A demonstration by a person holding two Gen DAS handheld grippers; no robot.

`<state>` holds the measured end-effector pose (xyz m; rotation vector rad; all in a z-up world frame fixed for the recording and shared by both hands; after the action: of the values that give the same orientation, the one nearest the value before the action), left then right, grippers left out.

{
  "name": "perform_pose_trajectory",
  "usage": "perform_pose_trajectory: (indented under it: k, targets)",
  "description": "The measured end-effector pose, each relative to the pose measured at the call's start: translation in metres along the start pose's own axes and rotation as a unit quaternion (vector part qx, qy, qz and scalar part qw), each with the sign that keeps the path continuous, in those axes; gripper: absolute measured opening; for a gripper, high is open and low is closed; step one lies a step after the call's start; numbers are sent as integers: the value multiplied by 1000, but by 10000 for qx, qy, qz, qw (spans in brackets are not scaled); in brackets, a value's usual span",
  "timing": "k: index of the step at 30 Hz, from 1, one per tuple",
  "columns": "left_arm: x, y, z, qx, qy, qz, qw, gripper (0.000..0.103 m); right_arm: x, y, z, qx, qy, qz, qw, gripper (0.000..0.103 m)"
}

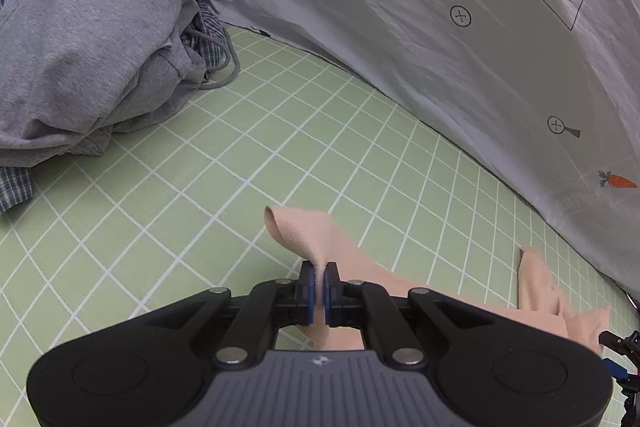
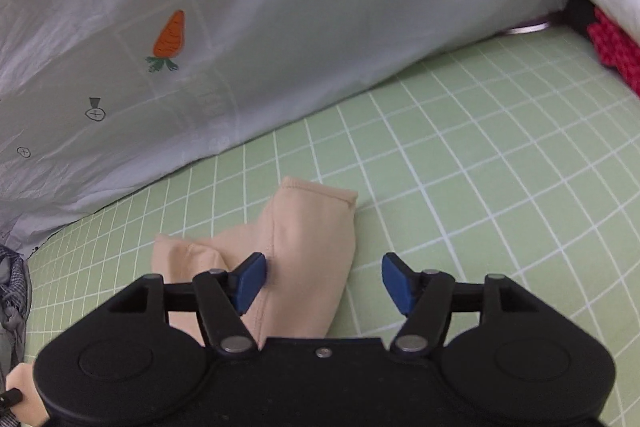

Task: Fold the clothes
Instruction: 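Lift the hem with both grippers and fold it toward the collar, then open both grippers and withdraw them from the folded beige shirt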

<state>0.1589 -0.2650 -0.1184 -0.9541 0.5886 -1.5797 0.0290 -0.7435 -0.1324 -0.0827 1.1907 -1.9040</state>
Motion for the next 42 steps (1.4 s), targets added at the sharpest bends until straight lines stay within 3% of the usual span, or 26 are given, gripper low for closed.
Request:
perform_pose_trajectory:
  k: [3,4,5,11,12,13,14,15,18,20,24,27,31,36,42]
  targets:
    - [0,4,0,-21,-19,36,10000,5,-4,14,4,-195,47,335,9992,63]
    - [0,5,1,-11,-27,55,10000,5,-7,19,7,-237,38,501,9985,39]
    - [-1,6,1,-3,-29,70,10000,5,-9,21,10,-205,-58,547,9983,5]
    - [1,15,-2,-51,-38,52,10000,5,-15,29,36,386,-1099,177,9930,6]
    - [2,17,-4,-97,-60,25,9999,5,-14,32,40,446,-1212,71,9916,7]
    - [4,20,-6,-142,-83,-2,9999,5,-12,34,41,455,-1265,-110,9909,14]
    - [6,22,-8,-178,-76,-12,9998,5,-11,35,42,450,-1313,-326,9898,34]
    - [10,23,-10,-186,-4,17,9998,5,-10,36,42,446,-1361,-541,9882,44]
    - [17,19,-11,-161,94,-41,9998,6,-12,14,34,661,-1415,-874,9839,57]
    - [23,14,-11,-114,188,-141,9997,6,-13,-5,25,821,-1441,-1029,9808,75]
    - [35,2,-11,-19,376,-342,9987,5,-14,-46,-21,848,-1493,-1143,9785,76]
    - [44,-6,-10,52,516,-493,9974,5,-5,-62,-65,504,-1364,-1284,9810,79]
    - [57,-18,-10,146,703,-693,9950,5,10,-66,-119,-160,-1315,-1763,9754,77]
    - [109,-43,-53,-56,1221,-1168,9856,5,24,-107,-136,174,-1049,-1695,9798,77]
    - [179,-76,-115,-364,1890,-1776,9651,5,61,-150,-153,487,-605,-1637,9835,78]
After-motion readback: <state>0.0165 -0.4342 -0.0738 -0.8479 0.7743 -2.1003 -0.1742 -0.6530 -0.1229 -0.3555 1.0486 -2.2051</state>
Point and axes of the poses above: each gripper's, at about its wrist camera, not at the fingertips, and y roughly the way its jaws point, x to its right, z to its top, the point moved 5 cm from there along y, roughly the way its jaws point, and after that the axes turned 1 degree about y, right-handed, at the moved point
